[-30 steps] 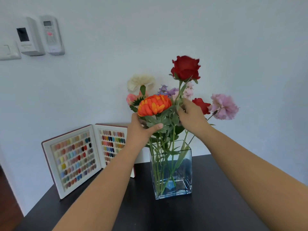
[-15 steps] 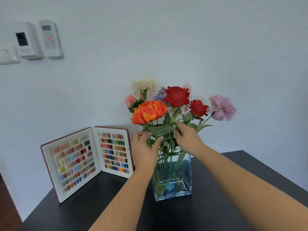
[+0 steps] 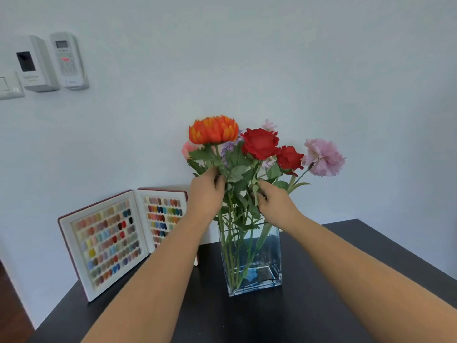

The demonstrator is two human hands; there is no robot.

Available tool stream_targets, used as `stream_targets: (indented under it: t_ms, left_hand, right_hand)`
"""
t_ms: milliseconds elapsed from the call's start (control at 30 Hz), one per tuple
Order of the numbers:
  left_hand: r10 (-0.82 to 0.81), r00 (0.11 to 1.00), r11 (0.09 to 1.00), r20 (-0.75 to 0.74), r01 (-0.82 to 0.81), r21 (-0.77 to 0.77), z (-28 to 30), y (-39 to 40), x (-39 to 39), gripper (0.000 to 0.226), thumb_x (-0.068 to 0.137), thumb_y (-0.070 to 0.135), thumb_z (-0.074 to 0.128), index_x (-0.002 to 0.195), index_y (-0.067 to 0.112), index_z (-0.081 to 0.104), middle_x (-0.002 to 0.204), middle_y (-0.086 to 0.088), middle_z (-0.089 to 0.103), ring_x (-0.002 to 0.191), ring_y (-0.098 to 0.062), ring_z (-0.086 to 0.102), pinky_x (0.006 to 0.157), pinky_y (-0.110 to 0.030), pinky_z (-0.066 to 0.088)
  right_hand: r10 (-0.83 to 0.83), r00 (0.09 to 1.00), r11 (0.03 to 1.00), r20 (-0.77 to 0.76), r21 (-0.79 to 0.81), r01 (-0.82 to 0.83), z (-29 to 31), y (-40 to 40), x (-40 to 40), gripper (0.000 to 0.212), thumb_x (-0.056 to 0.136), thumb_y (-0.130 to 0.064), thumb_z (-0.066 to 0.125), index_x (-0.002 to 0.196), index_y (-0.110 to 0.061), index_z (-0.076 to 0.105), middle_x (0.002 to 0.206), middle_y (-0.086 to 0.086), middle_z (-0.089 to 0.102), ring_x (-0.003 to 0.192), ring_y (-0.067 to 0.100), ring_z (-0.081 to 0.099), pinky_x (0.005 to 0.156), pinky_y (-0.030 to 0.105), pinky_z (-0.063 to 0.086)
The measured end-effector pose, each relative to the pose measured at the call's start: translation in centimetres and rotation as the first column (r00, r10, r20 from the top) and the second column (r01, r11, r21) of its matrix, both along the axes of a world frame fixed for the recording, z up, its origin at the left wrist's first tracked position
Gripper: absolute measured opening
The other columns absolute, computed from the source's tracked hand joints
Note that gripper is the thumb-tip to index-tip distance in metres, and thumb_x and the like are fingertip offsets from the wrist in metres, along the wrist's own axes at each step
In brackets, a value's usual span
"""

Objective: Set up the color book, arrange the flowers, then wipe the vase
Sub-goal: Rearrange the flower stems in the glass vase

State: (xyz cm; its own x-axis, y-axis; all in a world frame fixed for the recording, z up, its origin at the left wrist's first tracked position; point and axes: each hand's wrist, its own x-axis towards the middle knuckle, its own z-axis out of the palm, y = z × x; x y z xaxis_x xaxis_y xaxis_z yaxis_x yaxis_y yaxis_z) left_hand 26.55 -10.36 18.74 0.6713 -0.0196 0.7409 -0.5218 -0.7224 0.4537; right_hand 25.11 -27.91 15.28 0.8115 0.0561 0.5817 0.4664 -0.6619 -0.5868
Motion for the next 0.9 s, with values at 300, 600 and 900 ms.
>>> stream_targets:
  t_ms: [300, 600, 900]
  left_hand:
    - [-0.061, 0.997, 0.998, -0.038, 0.061, 0.000, 2.2, 1.0, -0.6, 0.012, 0.097, 0.019, 0.049, 0.091, 0.022, 0.059, 0.069, 0.006, 0.061, 0.062, -0.008, 0.058, 0.055, -0.016, 0.041]
    - [-0.187, 0.962, 0.982, -0.200, 0.177, -0.064, -2.6, 0.7, -0.5, 0.020, 0.095, 0.019, 0.056, 0.087, 0.003, 0.066, 0.078, -0.024, 0.067, 0.076, -0.037, 0.063, 0.068, -0.044, 0.050]
    - [-0.241, 0.963, 0.920, -0.123, 0.186, -0.346, -6.0, 0.6, -1.3, 0.046, 0.087, 0.012, 0.063, 0.119, 0.037, 0.041, 0.085, 0.009, 0.068, 0.072, -0.001, 0.065, 0.062, -0.019, 0.051]
  right_hand:
    - [-0.051, 0.998, 0.999, -0.021, -0.011, 0.051, 0.1, -0.5, 0.5, 0.020, 0.093, -0.007, 0.044, 0.107, -0.011, 0.058, 0.084, 0.015, 0.066, 0.068, 0.028, 0.060, 0.062, 0.034, 0.050]
    - [-0.001, 0.998, 0.996, -0.061, 0.093, 0.007, 0.7, 0.5, 0.0, 0.016, 0.092, -0.009, 0.044, 0.093, -0.018, 0.057, 0.072, 0.012, 0.061, 0.060, 0.023, 0.053, 0.056, 0.030, 0.043]
    - [0.060, 0.992, 0.972, -0.111, 0.233, -0.033, 0.7, 0.5, 0.1, 0.029, 0.085, -0.005, 0.055, 0.097, -0.031, 0.058, 0.063, 0.002, 0.064, 0.053, 0.018, 0.059, 0.052, 0.027, 0.048]
